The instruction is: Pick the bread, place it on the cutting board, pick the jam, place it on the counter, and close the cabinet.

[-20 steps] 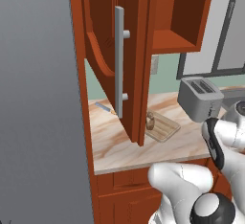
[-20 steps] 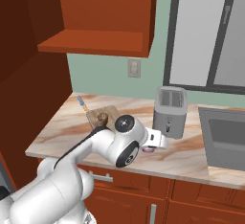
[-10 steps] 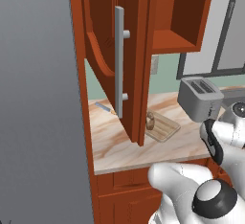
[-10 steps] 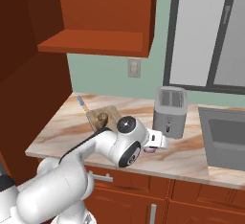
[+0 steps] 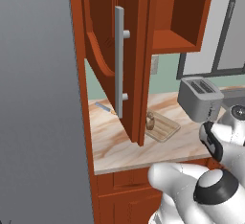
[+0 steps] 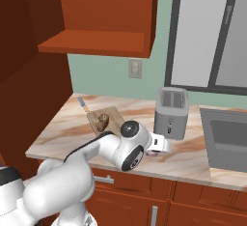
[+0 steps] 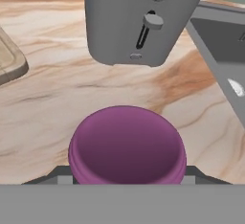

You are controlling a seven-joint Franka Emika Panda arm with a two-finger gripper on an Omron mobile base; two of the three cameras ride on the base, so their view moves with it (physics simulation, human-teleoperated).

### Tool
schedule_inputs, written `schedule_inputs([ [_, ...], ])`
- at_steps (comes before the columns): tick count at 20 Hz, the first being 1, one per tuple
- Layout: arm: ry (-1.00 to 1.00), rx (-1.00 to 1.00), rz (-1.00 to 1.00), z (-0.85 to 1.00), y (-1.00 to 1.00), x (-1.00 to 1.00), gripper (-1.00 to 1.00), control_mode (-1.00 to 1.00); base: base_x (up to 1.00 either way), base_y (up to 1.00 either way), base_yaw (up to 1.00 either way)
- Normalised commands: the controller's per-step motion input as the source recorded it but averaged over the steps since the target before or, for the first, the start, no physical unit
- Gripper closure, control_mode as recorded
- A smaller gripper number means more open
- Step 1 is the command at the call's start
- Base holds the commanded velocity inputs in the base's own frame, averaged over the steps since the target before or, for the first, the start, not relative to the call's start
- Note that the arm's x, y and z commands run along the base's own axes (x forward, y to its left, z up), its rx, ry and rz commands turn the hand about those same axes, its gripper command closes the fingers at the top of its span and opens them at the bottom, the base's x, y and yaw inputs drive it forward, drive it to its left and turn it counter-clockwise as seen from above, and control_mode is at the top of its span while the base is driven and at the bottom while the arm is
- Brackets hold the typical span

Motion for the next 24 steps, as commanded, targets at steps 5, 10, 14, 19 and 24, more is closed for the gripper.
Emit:
schedule_inputs([
  [5,0.01,0.00,0.00,-0.14,-0.06,0.05,1.00,-1.00,0.00,0.00,0.00],
  [10,0.01,0.00,0.00,-0.15,-0.06,0.03,1.00,-1.00,0.00,0.00,0.00],
  [14,0.01,0.00,0.00,-0.13,-0.07,0.00,1.00,-1.00,0.00,0.00,0.00],
  [19,0.01,0.00,0.00,-0.13,-0.04,0.00,1.00,-1.00,0.00,0.00,0.00],
  [24,0.01,0.00,0.00,-0.11,-0.03,0.03,1.00,-1.00,0.00,0.00,0.00],
])
